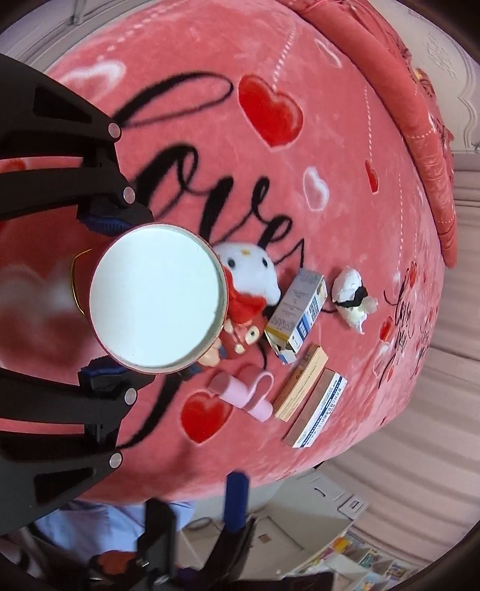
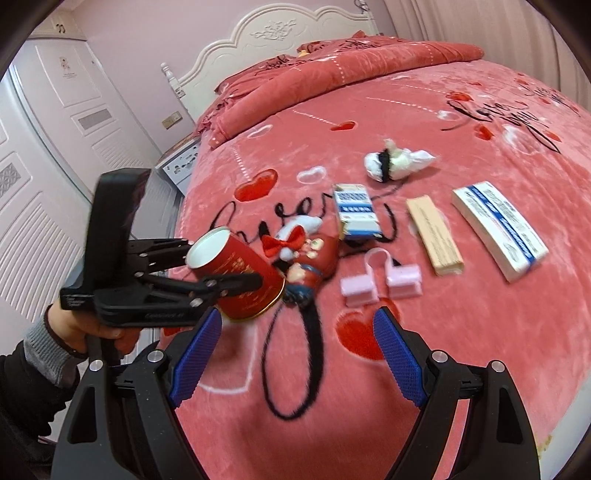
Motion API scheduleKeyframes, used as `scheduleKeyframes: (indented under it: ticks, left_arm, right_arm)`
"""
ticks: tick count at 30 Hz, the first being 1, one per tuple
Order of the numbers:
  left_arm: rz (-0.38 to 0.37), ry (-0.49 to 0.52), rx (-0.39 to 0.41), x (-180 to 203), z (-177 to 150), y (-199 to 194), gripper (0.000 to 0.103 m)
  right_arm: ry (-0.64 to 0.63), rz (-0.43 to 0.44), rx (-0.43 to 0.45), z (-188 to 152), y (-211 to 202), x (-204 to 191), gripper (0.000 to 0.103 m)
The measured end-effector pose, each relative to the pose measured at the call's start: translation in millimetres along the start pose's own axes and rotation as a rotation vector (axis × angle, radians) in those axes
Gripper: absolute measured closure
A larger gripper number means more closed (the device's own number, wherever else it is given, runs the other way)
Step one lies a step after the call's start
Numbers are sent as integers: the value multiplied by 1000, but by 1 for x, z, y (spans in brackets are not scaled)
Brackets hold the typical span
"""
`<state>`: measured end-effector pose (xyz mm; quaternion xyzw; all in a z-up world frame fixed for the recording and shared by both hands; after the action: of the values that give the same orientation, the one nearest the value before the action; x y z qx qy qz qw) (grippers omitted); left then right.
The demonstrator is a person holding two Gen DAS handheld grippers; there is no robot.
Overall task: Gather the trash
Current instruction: 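Grasp the red paper cup with the left gripper while the right gripper grasps the red figurine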
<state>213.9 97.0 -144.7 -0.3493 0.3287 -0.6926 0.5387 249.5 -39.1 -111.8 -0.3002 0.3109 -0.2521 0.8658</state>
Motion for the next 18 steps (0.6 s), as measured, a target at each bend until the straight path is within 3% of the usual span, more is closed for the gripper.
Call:
scheduleKeyframes:
  ticks: [6,8,10,18]
  left_arm:
    - [1,-23,13,-19,-5,-24,50]
    - [-1,-21,15,-22,-5,-28,50]
    - [1,-23,18,-24,-5,-29,50]
    - [-31,-24,14,-29,-4,-21,50]
  right_arm:
    - [-27,17,-16,14,33,-11,20]
    - [-36,27,-24,19,45,-13,28]
    - [-50,27,-36,23,55,-14,29]
    - [-132,-55,-124,26,96,-3,36]
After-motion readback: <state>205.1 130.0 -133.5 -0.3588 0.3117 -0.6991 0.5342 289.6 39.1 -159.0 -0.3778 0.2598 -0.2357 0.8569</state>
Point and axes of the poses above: each gripper's, at about its wrist camera, not at the fingertips, and y roughly the way its jaws point, x to its right, z to its top, the point moved 6 cm from there along y, roughly the way its jaws point, and after that the axes turned 1 degree about x, right-handed, at the moved point
